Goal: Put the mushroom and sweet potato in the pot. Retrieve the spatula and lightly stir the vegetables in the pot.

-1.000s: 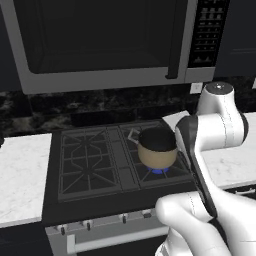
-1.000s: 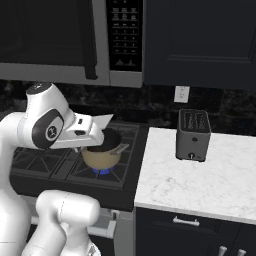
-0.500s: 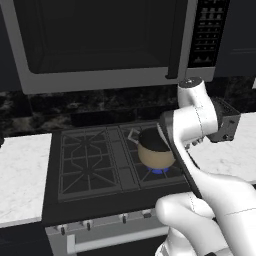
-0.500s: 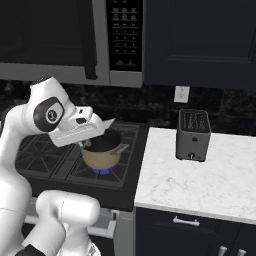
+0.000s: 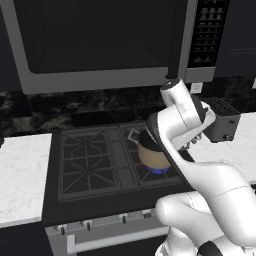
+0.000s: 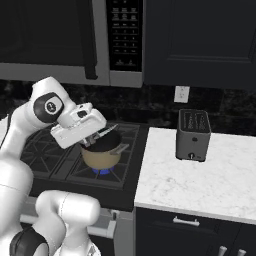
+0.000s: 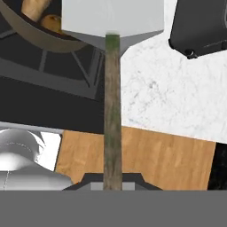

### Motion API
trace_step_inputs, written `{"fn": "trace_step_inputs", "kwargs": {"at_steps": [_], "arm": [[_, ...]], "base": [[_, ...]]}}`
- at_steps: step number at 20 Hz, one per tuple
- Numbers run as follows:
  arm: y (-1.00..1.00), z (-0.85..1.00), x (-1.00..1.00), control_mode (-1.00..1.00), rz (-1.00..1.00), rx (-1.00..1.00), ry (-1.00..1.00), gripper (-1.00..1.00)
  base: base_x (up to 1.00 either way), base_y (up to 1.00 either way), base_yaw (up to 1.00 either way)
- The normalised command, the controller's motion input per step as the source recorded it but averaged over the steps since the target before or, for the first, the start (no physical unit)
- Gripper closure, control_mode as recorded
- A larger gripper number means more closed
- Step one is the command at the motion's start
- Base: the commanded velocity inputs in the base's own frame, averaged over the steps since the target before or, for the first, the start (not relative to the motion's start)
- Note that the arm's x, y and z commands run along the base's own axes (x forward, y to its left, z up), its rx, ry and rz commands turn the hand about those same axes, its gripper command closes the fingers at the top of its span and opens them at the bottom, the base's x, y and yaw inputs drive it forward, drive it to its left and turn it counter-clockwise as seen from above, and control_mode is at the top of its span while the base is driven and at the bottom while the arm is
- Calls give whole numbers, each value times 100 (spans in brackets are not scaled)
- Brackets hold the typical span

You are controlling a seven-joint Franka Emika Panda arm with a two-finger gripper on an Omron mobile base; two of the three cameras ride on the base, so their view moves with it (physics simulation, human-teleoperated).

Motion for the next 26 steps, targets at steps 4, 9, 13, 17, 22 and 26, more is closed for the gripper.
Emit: {"fn": "trace_step_inputs", "kwargs": {"at_steps": [4, 9, 13, 17, 22, 26], "arm": [[-1, -7, 2, -100, 13, -13, 10, 100], [0, 0, 3, -100, 19, -3, 12, 100], [0, 0, 7, -100, 25, -4, 13, 100], [0, 0, 8, -100, 25, -2, 14, 100], [0, 0, 22, -100, 18, -3, 17, 100], [-1, 0, 21, -100, 15, -5, 12, 100]], "base": [[0, 0, 0], [0, 0, 0], [0, 0, 0], [0, 0, 0], [0, 0, 0], [0, 0, 0]]}}
